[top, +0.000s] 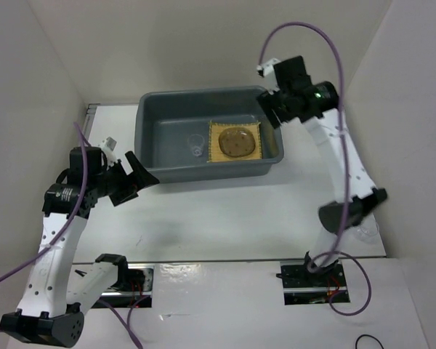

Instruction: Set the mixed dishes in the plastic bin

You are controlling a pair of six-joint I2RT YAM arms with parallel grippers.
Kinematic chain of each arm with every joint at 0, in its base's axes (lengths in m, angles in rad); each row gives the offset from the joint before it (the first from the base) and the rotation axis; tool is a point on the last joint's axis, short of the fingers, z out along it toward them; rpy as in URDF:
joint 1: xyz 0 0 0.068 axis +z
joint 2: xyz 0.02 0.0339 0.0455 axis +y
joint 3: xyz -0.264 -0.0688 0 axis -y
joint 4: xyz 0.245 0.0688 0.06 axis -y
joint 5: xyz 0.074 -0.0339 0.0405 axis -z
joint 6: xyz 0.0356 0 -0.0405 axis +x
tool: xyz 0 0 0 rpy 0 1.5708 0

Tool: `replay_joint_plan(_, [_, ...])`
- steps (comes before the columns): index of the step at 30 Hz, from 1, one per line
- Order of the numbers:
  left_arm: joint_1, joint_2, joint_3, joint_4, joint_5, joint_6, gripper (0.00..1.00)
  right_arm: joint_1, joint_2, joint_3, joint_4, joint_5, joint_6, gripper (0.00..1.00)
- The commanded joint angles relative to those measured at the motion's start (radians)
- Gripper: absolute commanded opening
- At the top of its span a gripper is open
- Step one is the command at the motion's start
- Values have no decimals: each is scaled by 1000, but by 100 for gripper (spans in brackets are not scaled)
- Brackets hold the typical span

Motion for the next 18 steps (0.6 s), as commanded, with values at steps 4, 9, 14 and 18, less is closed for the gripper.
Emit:
replay_joint_plan(4, [6,-20,-18,-27,-78,31,99,-13,-544,-733,80,112,49,79])
replay_joint_plan(9, [6,56,-16,-16,-66,69,99,-93,-764,-1097,187,327,52,79])
replay_joint_plan(14, [6,130,-4,-6,-22,79,99,-193,-878,-1353,234,375,25,78])
replay_joint_plan(18, [6,155,-4,-15,-13,98,99,-220,-944,-1502,293,438,14,78])
